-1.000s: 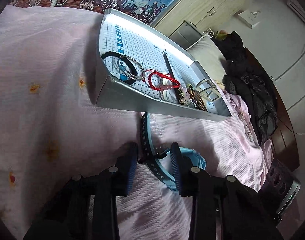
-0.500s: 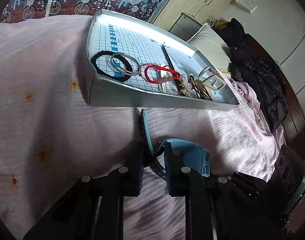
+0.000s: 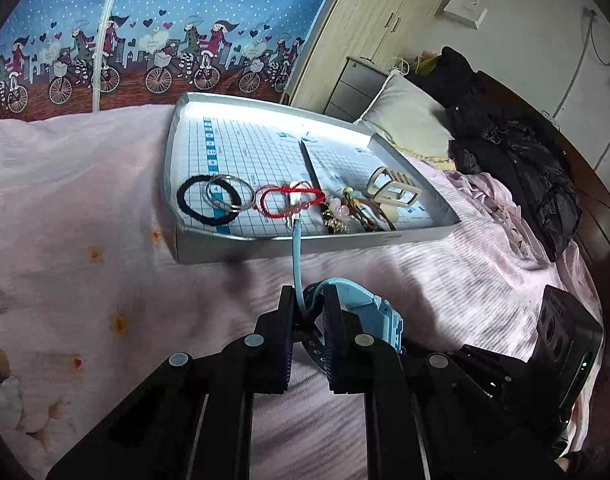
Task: Organize jewelry
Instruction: 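Grasp the light-blue watch strap with the left tool while the right tool grasps the small silver ring, then carry the blue watch and small ring over the tray with both tools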
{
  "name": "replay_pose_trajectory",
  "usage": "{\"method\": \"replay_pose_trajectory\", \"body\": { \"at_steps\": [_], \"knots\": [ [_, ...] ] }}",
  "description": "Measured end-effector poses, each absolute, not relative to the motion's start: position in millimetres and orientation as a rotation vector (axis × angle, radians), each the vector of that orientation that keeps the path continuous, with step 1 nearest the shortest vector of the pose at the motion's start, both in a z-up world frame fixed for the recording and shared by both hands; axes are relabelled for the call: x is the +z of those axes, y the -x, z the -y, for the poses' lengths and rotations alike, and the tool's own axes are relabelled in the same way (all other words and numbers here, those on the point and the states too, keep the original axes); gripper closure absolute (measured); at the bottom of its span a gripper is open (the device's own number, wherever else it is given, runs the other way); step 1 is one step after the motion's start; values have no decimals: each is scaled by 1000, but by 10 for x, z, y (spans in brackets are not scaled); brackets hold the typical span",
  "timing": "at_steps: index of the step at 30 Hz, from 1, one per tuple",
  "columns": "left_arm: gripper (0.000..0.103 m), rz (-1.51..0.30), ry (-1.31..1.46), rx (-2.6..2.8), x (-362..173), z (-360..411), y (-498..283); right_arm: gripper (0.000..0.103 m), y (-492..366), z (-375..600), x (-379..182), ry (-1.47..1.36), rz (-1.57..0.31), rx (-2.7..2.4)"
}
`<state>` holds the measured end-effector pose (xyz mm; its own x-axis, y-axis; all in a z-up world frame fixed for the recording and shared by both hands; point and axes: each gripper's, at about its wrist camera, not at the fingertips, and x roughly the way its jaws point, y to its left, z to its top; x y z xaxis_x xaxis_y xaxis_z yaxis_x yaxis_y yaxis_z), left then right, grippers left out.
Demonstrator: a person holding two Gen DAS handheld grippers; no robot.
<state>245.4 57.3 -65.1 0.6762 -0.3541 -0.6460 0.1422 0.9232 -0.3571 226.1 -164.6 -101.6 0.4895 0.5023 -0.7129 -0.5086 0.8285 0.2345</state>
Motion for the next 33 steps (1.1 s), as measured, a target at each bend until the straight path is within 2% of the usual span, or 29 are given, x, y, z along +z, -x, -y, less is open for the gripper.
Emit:
{"method": "replay_pose_trajectory", "body": {
  "at_steps": [20,28,33],
  "knots": [
    [93,-802,310,-273,-663,-667,-2518,83,-2307,1714,-863,79,-813,563],
    [93,-823,310,-264,-726,-669,-2525,82,-2385,1695,-957,95,-883,596],
    [93,-854,339,-235,-819,-736,-2553,77,-2373,1618,-985,131,-887,605]
  ]
}}
